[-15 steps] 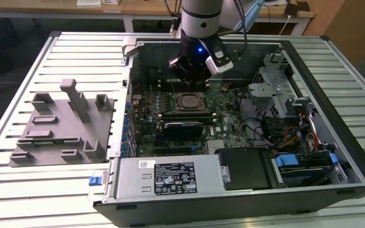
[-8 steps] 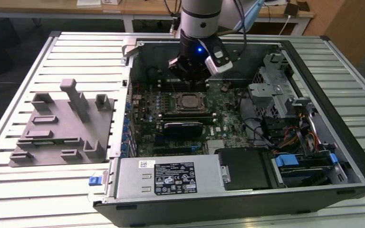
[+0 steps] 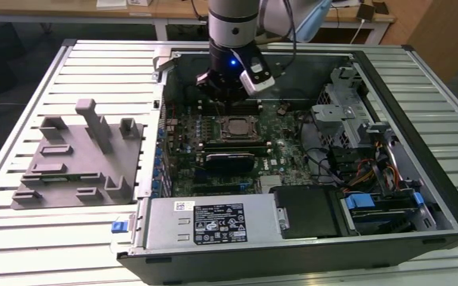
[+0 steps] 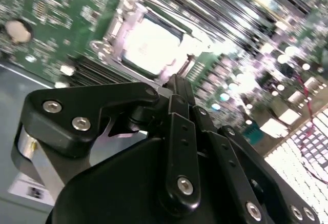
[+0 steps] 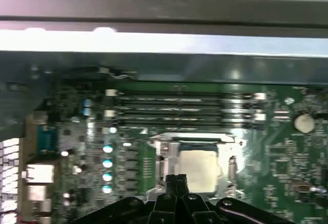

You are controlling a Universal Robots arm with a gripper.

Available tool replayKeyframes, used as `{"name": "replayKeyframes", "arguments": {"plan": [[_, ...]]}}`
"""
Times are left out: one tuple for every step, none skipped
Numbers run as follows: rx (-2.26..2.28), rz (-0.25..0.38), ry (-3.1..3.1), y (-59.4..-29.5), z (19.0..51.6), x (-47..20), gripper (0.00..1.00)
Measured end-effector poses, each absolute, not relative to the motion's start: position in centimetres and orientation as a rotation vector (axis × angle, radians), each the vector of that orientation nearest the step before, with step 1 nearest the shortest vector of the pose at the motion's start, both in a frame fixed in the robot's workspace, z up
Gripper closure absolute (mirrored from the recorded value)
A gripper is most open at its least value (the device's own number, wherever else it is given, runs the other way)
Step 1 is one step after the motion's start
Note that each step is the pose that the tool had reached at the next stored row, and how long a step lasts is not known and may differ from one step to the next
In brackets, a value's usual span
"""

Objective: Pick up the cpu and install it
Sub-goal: 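Install the first cpu locking lever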

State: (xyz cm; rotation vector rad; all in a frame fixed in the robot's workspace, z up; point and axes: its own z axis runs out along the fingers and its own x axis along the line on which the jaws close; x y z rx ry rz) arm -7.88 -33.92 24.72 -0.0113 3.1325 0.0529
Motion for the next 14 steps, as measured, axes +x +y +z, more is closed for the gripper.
{"name": "replayKeyframes", "arguments": {"plan": [[-0.011,0.053,3.133,-33.9,24.7,-8.3,0.89],[-0.011,0.053,3.132,-33.9,24.7,-8.8,0.89],[-0.011,0.053,3.132,-33.9,24.7,-9.2,0.89],[-0.011,0.053,3.132,-33.9,24.7,-9.6,0.89],[-0.011,0.053,3.133,-33.9,24.7,-9.9,0.89],[-0.011,0.053,3.132,-33.9,24.7,-10.3,0.89],[-0.011,0.053,3.132,-33.9,24.7,-10.6,0.89],[-0.011,0.053,3.132,-33.9,24.7,-11.0,0.89],[-0.011,0.053,3.132,-33.9,24.7,-11.3,0.89],[-0.011,0.055,3.132,-33.9,24.7,-11.5,0.89],[-0.011,0.063,3.132,-33.9,24.7,-11.7,0.89],[-0.011,0.080,3.132,-33.9,24.7,-11.7,0.89],[-0.011,0.100,3.131,-33.9,24.7,-11.8,0.89],[-0.012,0.126,3.130,-33.9,24.7,-11.9,0.89]]}}
